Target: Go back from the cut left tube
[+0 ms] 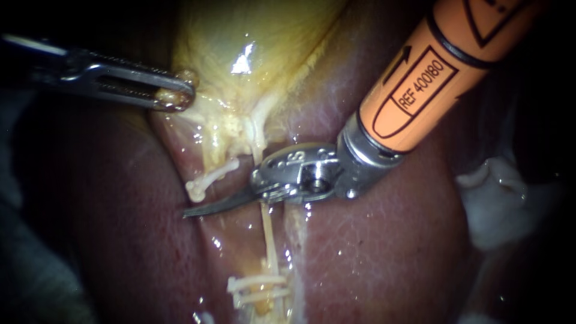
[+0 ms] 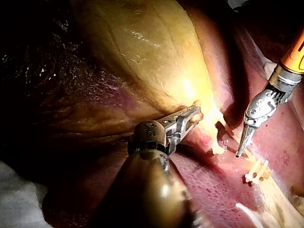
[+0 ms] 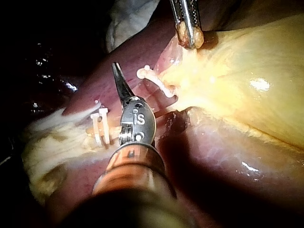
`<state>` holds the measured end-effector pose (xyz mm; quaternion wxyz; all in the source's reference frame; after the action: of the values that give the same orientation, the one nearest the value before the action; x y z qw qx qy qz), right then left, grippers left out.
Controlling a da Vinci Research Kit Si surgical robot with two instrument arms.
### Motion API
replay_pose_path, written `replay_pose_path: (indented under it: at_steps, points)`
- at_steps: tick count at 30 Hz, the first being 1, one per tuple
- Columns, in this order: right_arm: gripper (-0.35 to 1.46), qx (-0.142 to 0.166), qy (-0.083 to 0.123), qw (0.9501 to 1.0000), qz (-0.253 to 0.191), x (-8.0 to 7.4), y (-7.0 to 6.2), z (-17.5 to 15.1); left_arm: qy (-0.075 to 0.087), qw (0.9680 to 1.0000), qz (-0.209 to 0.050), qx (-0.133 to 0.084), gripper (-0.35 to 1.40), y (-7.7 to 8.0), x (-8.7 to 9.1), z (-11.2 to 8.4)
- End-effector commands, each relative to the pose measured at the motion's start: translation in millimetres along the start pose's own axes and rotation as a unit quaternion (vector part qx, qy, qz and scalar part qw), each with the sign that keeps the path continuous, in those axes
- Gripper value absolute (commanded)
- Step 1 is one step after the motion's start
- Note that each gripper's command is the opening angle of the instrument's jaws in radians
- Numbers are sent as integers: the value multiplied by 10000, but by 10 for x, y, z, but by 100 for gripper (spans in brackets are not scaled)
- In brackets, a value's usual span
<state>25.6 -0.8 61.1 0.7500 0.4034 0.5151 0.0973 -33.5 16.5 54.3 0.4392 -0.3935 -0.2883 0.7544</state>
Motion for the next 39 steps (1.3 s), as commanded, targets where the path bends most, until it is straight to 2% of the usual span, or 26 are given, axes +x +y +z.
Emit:
replay_pose_path:
  at_steps: [1,2,3,4,6,7,16,18,19,21,22,25,29,31,34,37,39]
  points:
    - [-35,41,5,10000,-9,-1,1,1,-2,10000,-1,-3,-35,-1,0,0]
    - [-15,39,4,10000,-10,-1,1,2,-2,10000,-1,-3,-35,-1,0,1]
    - [36,11,38,10000,-15,-1,2,5,-2,10000,-1,-3,-35,-1,0,1]
    - [66,9,37,10000,-17,-1,2,7,-3,10000,-1,-3,-35,-1,0,1]
    - [101,8,48,10000,-25,-1,2,11,-3,10000,-1,-4,-35,-1,0,0]
    - [108,13,60,10000,-2,-1,1,12,4,10000,-1,9,-35,-1,0,0]
    - [127,-157,119,9998,87,-9,-9,6,3,10000,1,7,-35,-2,0,0]
    - [128,-359,159,9992,81,-14,-14,-2,2,10000,1,5,-35,-3,0,-1]
    - [132,-592,206,9980,82,-18,-18,-9,9,10000,2,17,-35,-4,0,-1]
    - [138,-1094,300,9935,57,-25,-26,-21,8,10000,3,16,-35,-5,0,-1]
    - [142,-1444,335,9889,-69,-29,-31,-29,7,10000,3,15,-35,-6,0,-2]
    - [143,-2145,285,9749,-528,-40,-42,-53,5,10000,5,12,-35,-7,0,-2]
    - [143,-2554,186,9635,-778,-51,-56,-90,5,10000,6,11,-35,-8,0,-2]
    - [143,-2702,83,9588,-877,-53,-61,-107,5,10000,6,11,-35,-8,0,-2]
    - [143,-2882,-243,9526,-940,-55,-68,-138,5,10000,6,10,-35,-8,0,-2]
    - [143,-3007,-778,9460,-932,-53,-72,-164,5,10000,6,10,-35,-8,0,-2]
    - [143,-3093,-1187,9390,-920,-51,-72,-177,5,10000,6,10,-35,-8,0,-2]
